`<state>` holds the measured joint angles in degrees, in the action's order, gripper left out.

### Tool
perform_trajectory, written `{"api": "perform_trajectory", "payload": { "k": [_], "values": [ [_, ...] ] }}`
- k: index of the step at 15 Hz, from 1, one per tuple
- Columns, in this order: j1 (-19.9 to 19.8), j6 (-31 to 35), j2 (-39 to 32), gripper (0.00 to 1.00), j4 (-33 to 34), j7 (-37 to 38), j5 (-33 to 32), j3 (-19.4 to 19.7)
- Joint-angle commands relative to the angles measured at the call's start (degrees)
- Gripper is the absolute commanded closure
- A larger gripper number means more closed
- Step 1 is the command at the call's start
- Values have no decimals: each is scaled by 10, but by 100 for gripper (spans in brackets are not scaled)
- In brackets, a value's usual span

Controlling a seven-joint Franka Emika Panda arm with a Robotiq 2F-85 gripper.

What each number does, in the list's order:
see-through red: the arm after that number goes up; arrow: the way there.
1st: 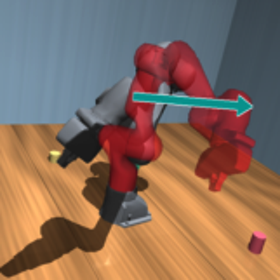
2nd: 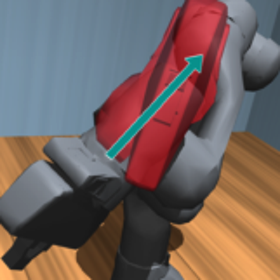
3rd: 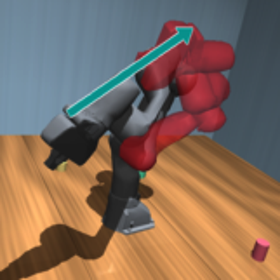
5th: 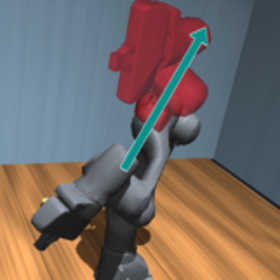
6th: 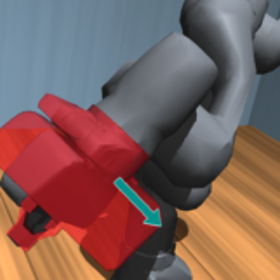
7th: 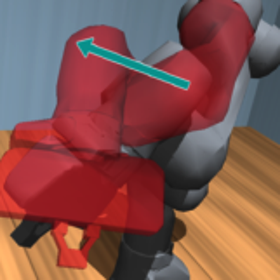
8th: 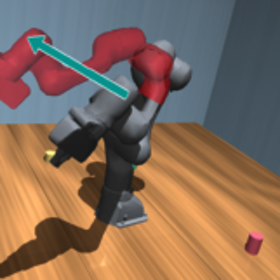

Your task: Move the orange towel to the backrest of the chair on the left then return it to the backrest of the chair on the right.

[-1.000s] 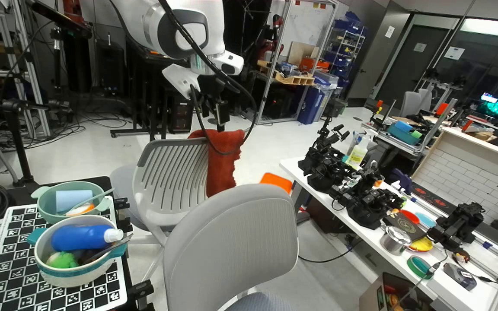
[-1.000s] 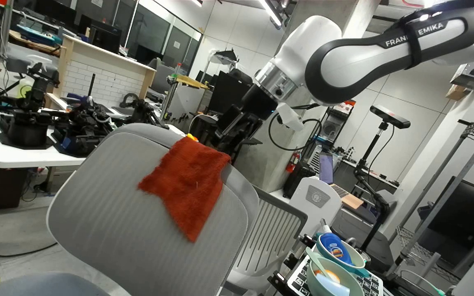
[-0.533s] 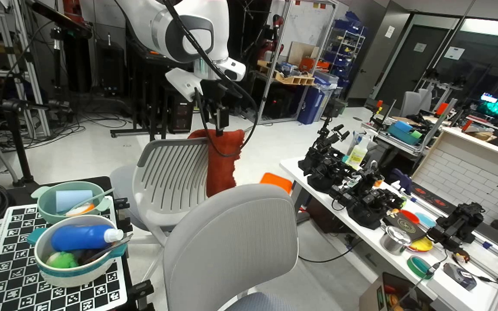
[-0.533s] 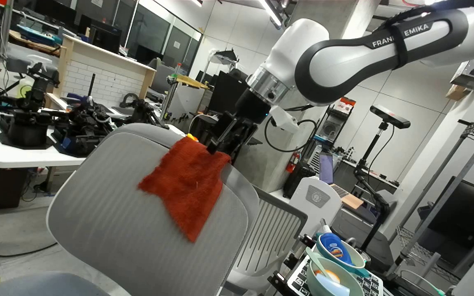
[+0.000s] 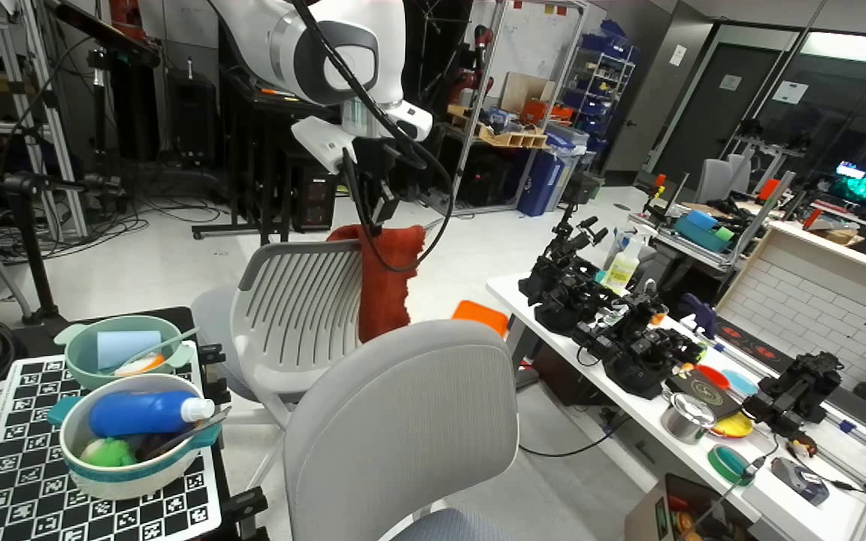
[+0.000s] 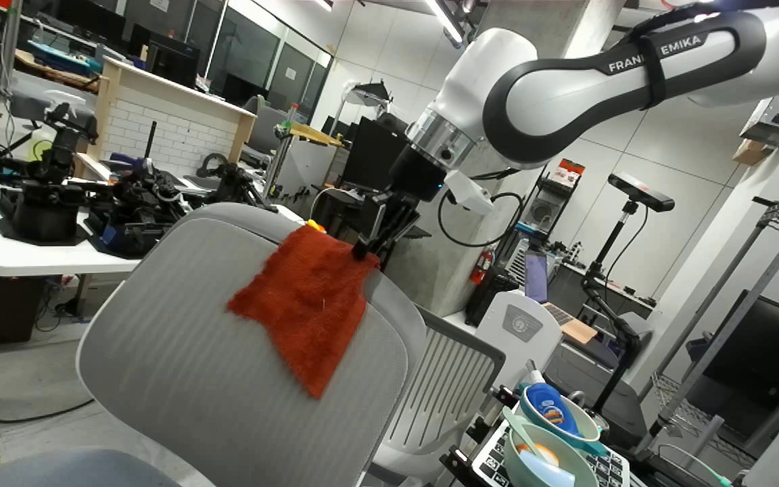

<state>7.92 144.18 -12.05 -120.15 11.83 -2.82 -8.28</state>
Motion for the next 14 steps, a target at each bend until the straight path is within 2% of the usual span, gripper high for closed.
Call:
{"api": "perform_trajectory", "payload": {
  "k": [1,8,14],
  "values": [
    [4,-22,-5,100,11,-8,5,10],
    [1,-34,22,98,11,-17,16,8],
    [-32,-68,90,98,49,-76,75,20]
  ]
}}
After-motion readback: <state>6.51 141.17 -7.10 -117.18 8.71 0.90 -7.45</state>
